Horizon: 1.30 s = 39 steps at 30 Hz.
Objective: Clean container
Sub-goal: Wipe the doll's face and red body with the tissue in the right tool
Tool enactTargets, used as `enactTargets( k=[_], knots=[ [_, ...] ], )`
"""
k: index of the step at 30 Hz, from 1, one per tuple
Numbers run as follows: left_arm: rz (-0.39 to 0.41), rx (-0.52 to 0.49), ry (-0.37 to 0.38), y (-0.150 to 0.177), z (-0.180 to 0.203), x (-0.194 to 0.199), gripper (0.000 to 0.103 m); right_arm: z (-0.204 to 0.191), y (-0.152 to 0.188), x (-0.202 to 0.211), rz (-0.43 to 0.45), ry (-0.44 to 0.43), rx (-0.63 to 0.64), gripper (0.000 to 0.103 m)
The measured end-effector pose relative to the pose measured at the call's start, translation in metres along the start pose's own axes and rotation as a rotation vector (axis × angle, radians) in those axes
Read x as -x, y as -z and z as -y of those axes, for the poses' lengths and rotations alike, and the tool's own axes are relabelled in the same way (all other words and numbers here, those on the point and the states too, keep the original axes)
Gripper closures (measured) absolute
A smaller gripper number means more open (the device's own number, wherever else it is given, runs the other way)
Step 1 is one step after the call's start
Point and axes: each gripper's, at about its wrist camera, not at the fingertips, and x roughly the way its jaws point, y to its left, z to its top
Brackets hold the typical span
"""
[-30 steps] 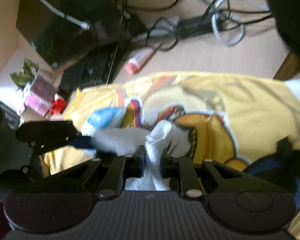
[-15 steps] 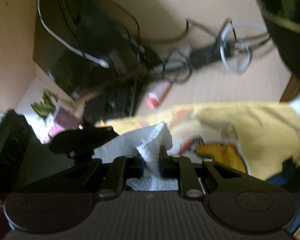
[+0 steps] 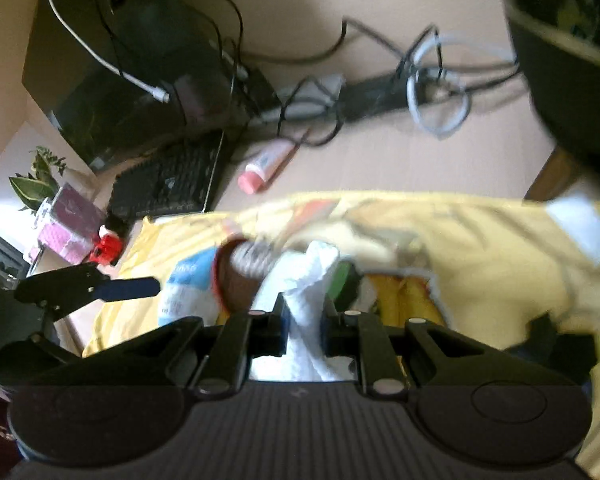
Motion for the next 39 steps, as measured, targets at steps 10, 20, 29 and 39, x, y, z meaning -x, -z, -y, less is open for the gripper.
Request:
enactTargets(
  k=[10,20,29,39],
  knots=[
    [-0.033,-0.286,-0.034,-0.023,0.023,-0.057,0.011,-0.009,-0.008,-0.032,-0.018,-0.068,0.04,0.085],
    [-0.085,-0.274,0.019,-0.016,0.032,-0.067,0.009,0.01,0.014,-0.02,-0.047,0.133,0.129,0.067],
    [-0.086,-0.157,0.007,-0.019,0.028,-0.063,0.009,-0.017,0.017,-0.038,-0.05,0.167,0.244,0.062],
    [-0.067,-0.099,0.02,-0.017,0.027,-0.052,0.008,0.005,0.005,-0.002,0.021,0.235,0.158,0.096]
  ],
)
